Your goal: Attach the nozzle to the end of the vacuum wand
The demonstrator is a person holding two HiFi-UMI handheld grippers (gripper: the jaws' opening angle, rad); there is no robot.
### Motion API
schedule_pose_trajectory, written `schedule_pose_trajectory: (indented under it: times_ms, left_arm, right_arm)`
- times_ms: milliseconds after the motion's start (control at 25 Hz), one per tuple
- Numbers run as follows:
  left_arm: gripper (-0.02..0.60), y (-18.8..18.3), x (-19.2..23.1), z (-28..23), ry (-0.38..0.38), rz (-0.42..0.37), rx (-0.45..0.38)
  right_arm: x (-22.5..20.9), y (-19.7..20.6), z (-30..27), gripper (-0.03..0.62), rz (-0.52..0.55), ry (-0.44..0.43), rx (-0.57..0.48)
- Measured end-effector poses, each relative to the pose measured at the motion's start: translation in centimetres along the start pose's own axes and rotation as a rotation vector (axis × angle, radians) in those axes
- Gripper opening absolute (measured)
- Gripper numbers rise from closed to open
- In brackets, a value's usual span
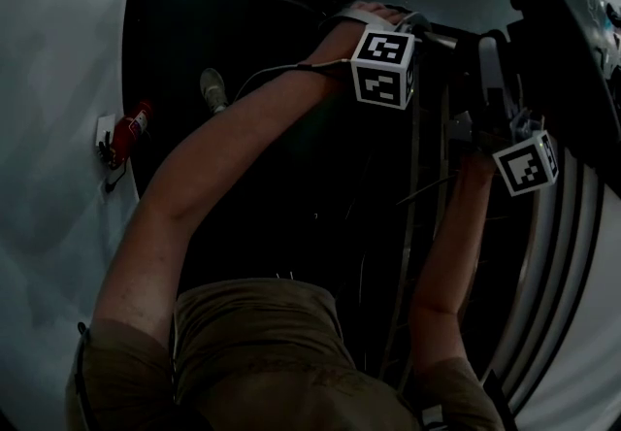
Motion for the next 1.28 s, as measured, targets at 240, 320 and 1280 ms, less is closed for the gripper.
schedule_pose_trajectory:
  times_ms: [240, 320, 1280]
  left_arm:
    - [0.104, -0.1, -0.2, 0.8, -0.011, 0.022, 0.003]
    - [0.106, 0.2, -0.6, 1.0, -0.008, 0.014, -0.001]
    - [0.097, 1.2, 0.2, 5.1, -0.061, 0.03, -0.064]
  right_arm:
    - [1.0, 0.0, 0.6, 0.181, 0.01, 0.032, -0.074]
    - [1.7, 0.1, 0.4, 0.181, 0.02, 0.004, -0.04]
    - [6.1, 0.6, -2.9, 0.179, 0.073, 0.011, 0.038]
Point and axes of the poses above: the fingertips, and each gripper's own axes: z backward along the fingers, x to its left, y out of its underside, the point moved 4 cm from there along z, backward along the fingers, and after that the axes turned 7 degrees about y, right-handed, at the moved point
